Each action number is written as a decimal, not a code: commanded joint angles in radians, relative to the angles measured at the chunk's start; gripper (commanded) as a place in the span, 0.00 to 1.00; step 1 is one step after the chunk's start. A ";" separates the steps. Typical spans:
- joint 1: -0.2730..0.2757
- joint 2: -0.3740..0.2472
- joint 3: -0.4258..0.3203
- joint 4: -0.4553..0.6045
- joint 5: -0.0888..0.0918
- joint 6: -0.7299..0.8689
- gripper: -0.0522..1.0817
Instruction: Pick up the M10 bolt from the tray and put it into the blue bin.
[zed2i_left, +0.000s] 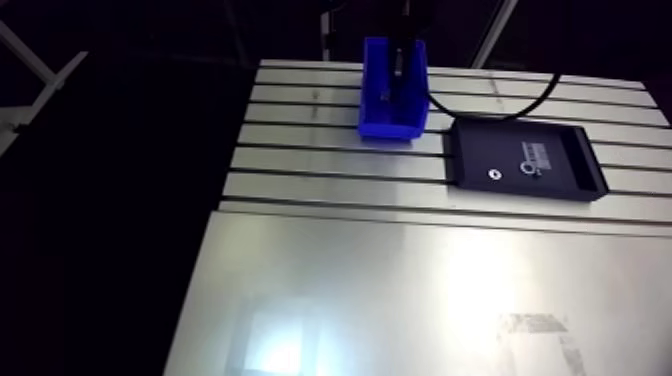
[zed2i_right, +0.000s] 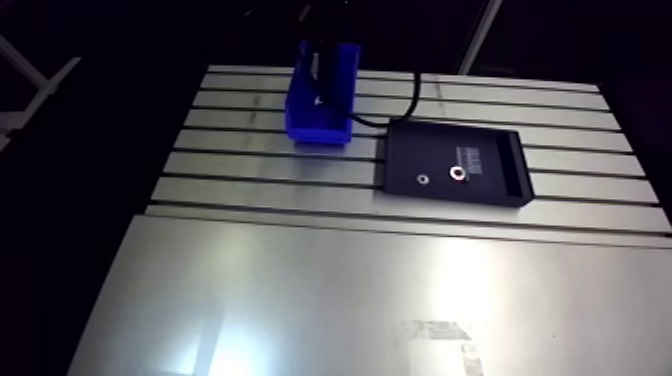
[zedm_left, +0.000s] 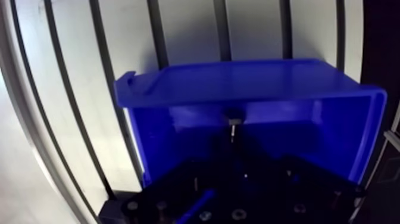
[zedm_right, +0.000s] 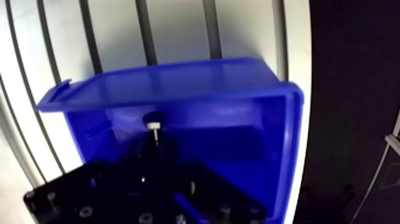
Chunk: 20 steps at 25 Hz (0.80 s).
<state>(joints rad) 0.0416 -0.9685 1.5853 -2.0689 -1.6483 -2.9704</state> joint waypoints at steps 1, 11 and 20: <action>-0.002 0.015 0.000 -0.001 0.000 0.001 0.94; -0.005 -0.014 0.008 0.000 0.009 0.006 0.05; -0.002 -0.120 0.006 0.005 0.006 0.006 0.05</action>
<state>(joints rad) 0.0396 -1.0355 1.5922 -2.0675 -1.6423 -2.9652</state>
